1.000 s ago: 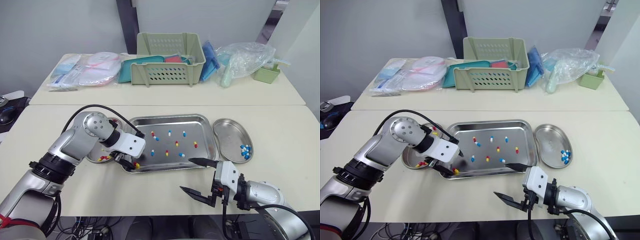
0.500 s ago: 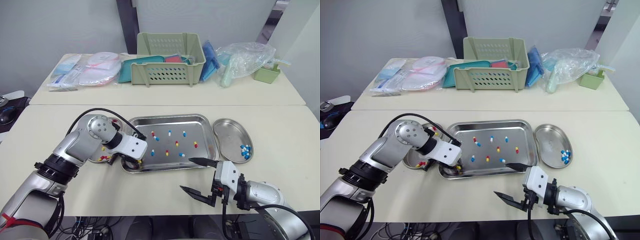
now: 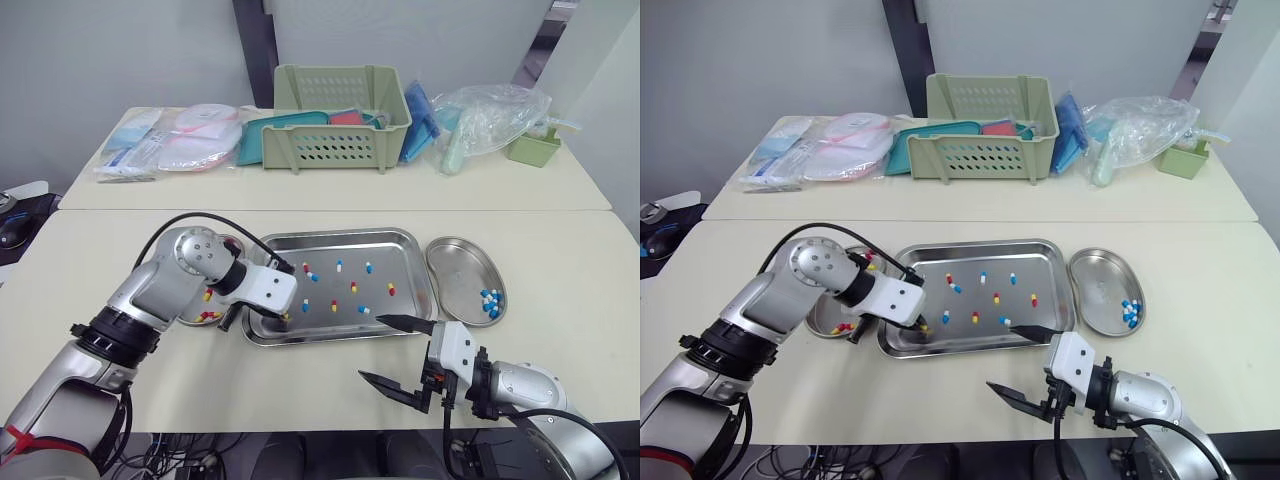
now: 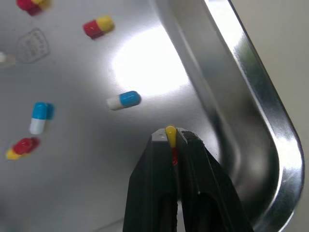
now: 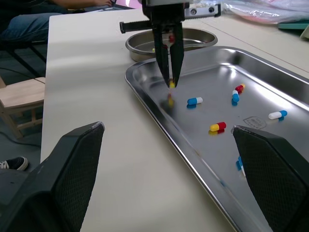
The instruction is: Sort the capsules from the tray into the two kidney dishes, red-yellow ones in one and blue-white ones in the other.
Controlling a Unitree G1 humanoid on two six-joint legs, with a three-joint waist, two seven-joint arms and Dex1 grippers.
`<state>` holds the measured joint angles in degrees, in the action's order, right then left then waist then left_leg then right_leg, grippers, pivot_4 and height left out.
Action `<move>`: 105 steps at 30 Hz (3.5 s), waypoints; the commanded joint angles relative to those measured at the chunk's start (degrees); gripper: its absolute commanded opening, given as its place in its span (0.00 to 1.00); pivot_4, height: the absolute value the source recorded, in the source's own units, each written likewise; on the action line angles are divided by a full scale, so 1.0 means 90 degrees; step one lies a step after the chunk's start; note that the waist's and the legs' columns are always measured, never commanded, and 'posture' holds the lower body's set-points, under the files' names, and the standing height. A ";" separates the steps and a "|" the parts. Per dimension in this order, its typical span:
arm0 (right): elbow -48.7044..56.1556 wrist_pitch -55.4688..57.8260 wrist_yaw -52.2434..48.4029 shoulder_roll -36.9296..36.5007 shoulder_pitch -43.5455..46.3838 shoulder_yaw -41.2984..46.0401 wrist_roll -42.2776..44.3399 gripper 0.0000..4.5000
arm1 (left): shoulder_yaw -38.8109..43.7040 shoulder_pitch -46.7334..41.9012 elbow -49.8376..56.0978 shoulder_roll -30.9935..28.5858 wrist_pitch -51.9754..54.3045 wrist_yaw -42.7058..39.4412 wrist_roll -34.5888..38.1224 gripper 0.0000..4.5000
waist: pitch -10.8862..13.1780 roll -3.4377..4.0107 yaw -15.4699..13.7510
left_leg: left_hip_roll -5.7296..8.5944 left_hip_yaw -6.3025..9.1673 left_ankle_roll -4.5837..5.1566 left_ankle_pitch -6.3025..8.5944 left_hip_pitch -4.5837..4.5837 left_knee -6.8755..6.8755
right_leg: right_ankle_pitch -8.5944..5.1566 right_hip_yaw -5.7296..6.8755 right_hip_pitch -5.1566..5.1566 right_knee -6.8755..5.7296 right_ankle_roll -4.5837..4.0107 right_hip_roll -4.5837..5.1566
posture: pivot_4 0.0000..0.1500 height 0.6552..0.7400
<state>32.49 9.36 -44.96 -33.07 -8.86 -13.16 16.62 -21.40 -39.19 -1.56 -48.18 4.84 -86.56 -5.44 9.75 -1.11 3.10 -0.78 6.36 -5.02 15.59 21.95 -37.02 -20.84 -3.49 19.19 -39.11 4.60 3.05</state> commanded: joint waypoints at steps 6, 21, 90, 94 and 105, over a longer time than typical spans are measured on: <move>-0.0002 -0.0233 -0.0157 0.0058 0.0292 -0.0129 -0.0069 1.00 | 0.1814 0.0140 0.1029 -0.0832 0.2372 0.0437 0.1201 0.01 | 0.0000 0.0001 0.0037 | -0.0001 -0.0001 0.0000 0.0000 -0.0003 0.0002 | 0.0000 -0.0001 0.0001 -0.0001 0.0000 -0.0001 | 1.00 1.00; -0.0719 -0.0218 -0.0600 0.0469 0.1614 -0.0474 -0.0020 1.00 | 0.4865 0.2954 0.1587 -0.0600 0.4579 0.2850 0.2304 0.01 | 0.0001 0.0002 -0.0050 | -0.0003 0.0001 0.0000 0.0000 -0.0004 0.0000 | 0.0000 0.0000 0.0002 -0.0005 0.0000 0.0003 | 1.00 1.00; -0.5613 -0.2225 -0.2800 -0.3114 0.0353 0.4057 -0.0235 1.00 | 0.7254 0.7507 0.0514 0.1447 0.0652 0.4205 0.3402 0.99 | -0.0007 -0.0010 -0.0092 | -0.0006 -0.0036 0.0005 0.0006 -0.0018 0.0011 | 0.0000 -0.0020 -0.0012 0.0012 -0.0001 0.0011 | 1.00 1.00; -0.5529 -0.2201 -0.2792 -0.3113 0.0300 0.4063 -0.0230 1.00 | 0.7126 0.7559 0.0769 0.1453 0.0708 0.4158 0.3445 0.99 | -0.0007 -0.0010 -0.0098 | -0.0006 -0.0036 0.0005 0.0006 -0.0017 0.0011 | 0.0000 -0.0020 -0.0012 0.0013 -0.0001 0.0011 | 1.00 1.00; -0.5448 -0.2146 -0.2894 -0.3138 0.0221 0.4035 -0.0208 1.00 | 0.6650 0.8224 0.2676 0.1392 0.1362 0.3519 0.4116 0.99 | -0.0006 -0.0009 -0.0104 | -0.0007 -0.0038 0.0004 0.0006 -0.0016 0.0010 | 0.0000 -0.0023 -0.0013 0.0014 -0.0001 0.0011 | 1.00 1.00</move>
<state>-17.64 -9.62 -70.51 -59.76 -6.79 22.31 14.55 38.71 34.06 18.72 -34.73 17.22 -53.26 29.52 9.69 -1.19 2.17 -0.84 6.02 -4.98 15.65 21.80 -36.93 -20.84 -3.69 19.08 -38.98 4.59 3.15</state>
